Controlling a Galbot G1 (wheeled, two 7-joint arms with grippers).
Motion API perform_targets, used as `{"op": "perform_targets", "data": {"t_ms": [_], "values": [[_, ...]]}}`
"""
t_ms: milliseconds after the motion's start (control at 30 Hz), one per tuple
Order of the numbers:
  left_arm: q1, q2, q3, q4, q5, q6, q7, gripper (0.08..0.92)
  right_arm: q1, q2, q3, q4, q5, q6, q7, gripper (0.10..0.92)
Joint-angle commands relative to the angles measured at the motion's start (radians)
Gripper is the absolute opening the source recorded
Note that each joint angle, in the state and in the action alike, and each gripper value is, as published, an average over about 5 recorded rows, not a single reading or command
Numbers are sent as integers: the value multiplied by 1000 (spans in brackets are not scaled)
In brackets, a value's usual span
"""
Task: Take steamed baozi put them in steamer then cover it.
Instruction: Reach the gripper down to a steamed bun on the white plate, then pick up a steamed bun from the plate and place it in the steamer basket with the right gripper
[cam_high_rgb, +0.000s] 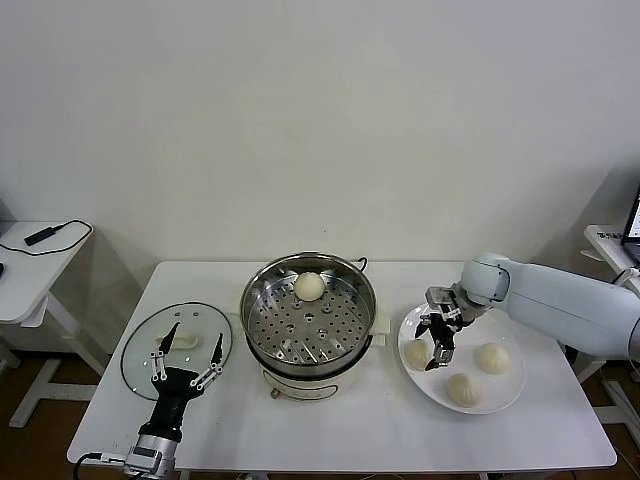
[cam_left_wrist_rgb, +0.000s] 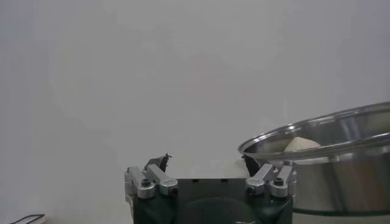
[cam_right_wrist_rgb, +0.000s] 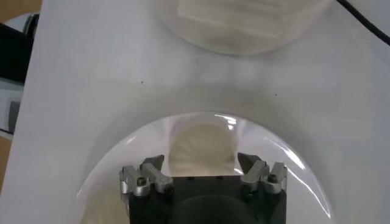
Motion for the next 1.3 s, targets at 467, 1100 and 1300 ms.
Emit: {"op": "perform_targets", "data": {"t_ms": [467, 1100, 1300], "values": [[-10, 4, 2, -3, 1, 3, -1, 823, 350, -43, -88, 82, -10, 39, -198, 650], [-23, 16, 31, -13, 7, 4, -8, 823, 657, 434, -247, 147, 334, -82, -153, 645], [-21, 20, 29, -30, 7, 11, -16, 823, 554, 579, -277, 84, 413, -111, -5, 650]]}}
